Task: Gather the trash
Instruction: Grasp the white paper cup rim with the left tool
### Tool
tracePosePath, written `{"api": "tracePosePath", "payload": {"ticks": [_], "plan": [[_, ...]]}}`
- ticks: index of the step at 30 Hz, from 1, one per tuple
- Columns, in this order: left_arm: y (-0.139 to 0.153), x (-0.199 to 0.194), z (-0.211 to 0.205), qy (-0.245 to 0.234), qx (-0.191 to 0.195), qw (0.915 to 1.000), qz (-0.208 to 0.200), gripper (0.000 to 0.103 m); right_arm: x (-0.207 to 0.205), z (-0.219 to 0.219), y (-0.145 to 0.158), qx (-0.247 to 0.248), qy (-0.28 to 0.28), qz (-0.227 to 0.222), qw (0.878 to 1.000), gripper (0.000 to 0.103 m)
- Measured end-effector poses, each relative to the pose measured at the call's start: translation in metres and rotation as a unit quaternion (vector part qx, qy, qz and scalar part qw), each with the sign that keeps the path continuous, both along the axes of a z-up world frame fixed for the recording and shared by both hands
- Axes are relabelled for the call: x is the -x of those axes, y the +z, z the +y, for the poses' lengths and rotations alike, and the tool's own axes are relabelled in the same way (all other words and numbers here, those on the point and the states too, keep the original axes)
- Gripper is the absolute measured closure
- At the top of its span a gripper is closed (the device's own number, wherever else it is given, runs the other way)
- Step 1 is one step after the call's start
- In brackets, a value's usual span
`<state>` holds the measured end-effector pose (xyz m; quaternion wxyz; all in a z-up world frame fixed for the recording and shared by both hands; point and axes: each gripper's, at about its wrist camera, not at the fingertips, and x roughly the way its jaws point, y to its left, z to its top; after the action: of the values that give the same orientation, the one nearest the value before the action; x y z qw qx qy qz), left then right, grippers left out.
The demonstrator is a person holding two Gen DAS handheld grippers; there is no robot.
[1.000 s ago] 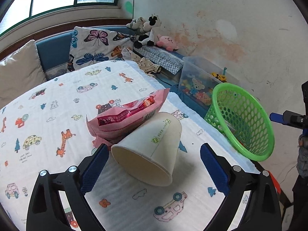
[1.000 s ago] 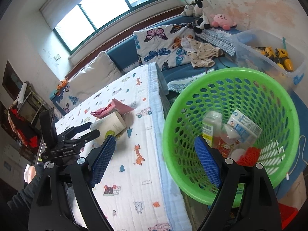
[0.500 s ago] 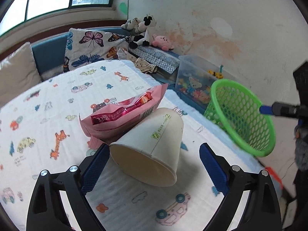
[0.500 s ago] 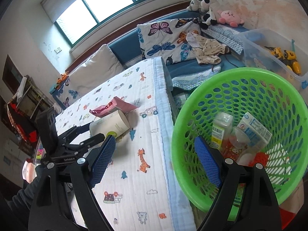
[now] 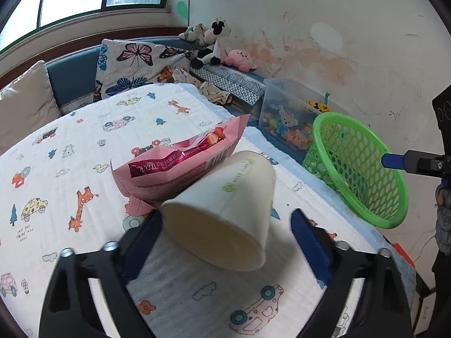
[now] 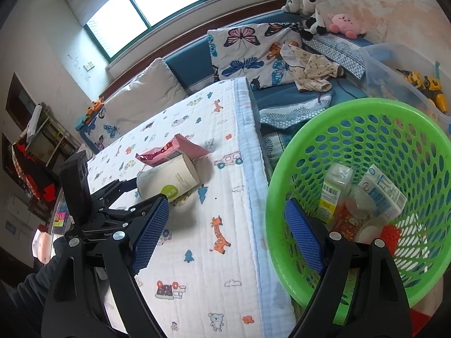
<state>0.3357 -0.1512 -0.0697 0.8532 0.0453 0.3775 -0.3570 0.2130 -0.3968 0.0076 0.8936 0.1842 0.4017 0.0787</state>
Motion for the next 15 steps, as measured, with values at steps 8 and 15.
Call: {"api": "tracePosePath", "payload": {"ticks": [8, 15], "plan": [[0.008, 0.013, 0.012, 0.017, 0.013, 0.9997, 0.012, 0.059, -0.001, 0.005, 0.005, -0.003, 0.005, -0.002, 1.000, 0.019], [0.012, 0.027, 0.022, 0.014, 0.022, 0.9995, 0.015, 0.063, -0.006, 0.021, 0.006, -0.015, 0.020, -0.002, 1.000, 0.019]]}}
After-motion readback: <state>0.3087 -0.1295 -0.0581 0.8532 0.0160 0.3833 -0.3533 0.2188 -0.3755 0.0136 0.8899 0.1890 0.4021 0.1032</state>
